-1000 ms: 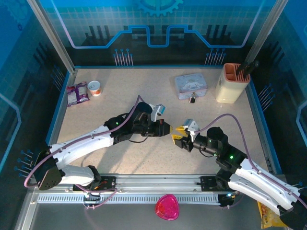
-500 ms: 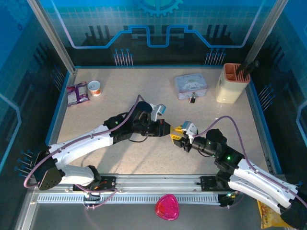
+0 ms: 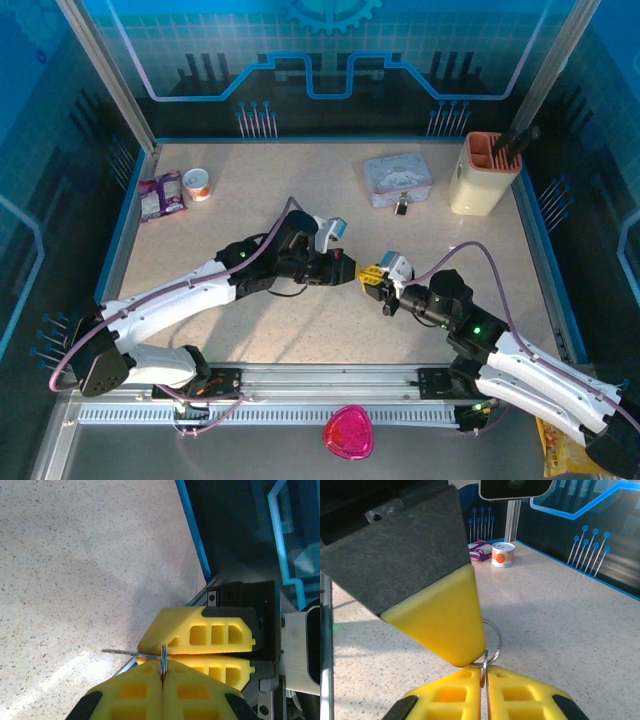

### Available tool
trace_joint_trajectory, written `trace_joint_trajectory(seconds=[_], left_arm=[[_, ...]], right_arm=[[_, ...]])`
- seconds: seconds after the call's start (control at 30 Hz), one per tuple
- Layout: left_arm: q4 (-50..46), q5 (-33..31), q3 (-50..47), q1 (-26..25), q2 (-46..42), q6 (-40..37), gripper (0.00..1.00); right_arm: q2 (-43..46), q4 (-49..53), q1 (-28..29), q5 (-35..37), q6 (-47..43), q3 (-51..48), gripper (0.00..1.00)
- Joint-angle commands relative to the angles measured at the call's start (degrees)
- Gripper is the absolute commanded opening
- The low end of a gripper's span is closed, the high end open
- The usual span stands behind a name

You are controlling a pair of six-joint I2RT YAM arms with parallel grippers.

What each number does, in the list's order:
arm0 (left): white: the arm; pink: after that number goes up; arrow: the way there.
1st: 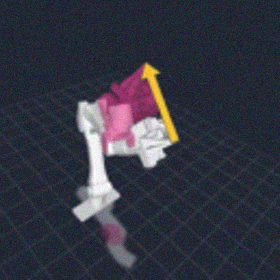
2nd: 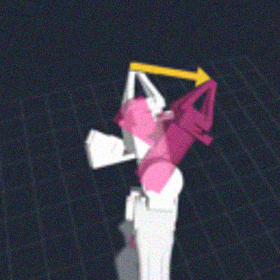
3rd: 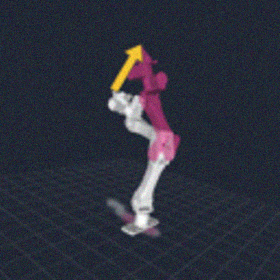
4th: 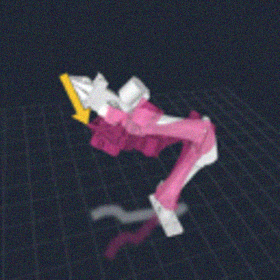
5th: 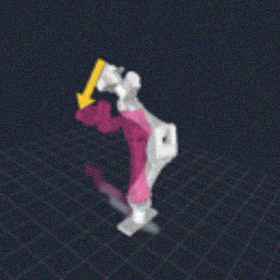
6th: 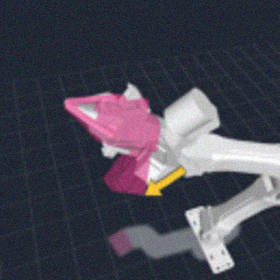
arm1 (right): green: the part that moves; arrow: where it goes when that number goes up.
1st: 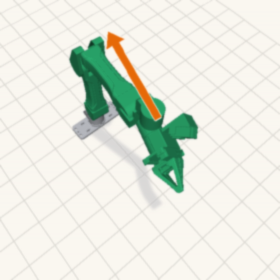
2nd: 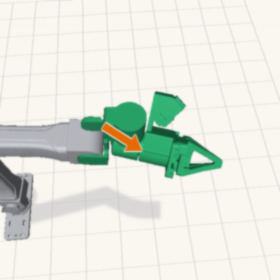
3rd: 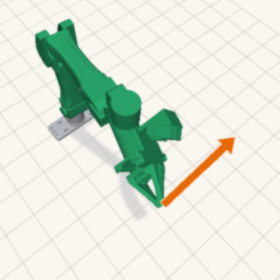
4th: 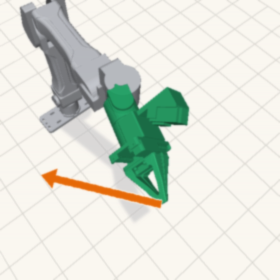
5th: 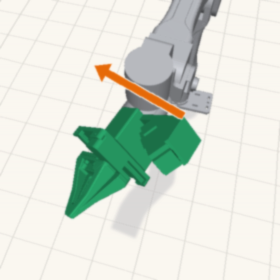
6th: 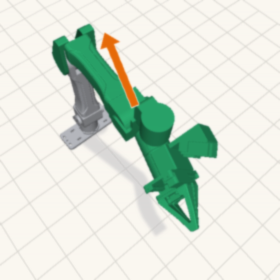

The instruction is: Unlock the padlock with the key

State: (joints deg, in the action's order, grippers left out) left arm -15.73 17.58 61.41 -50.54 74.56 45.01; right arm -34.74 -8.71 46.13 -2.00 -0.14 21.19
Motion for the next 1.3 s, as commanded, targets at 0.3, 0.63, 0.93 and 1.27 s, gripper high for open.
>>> trace_joint_trajectory(seconds=[0.3, 0.63, 0.93, 1.27], left_arm=[[-5.9, -1.4, 5.6, 0.3, 0.8, -6.2, 0.11], [-9.6, -4.4, 12.1, 5.4, 6.7, -12.0, 0.52], [11.2, -6.4, -7.4, 6.9, -4.2, -9.1, 0.59], [42.0, -2.6, -26.2, 8.0, -8.7, 2.4, 0.54]], right_arm=[[-3.3, 1.6, 0.5, 1.1, 8.9, 2.4, 0.00], [-8.4, 5.4, 0.5, 1.7, 27.8, 2.0, 0.00], [-0.4, -16.4, -2.6, 7.5, 50.0, -10.0, 0.00], [-2.9, -35.5, -1.6, 15.5, 57.2, -13.7, 0.00]])
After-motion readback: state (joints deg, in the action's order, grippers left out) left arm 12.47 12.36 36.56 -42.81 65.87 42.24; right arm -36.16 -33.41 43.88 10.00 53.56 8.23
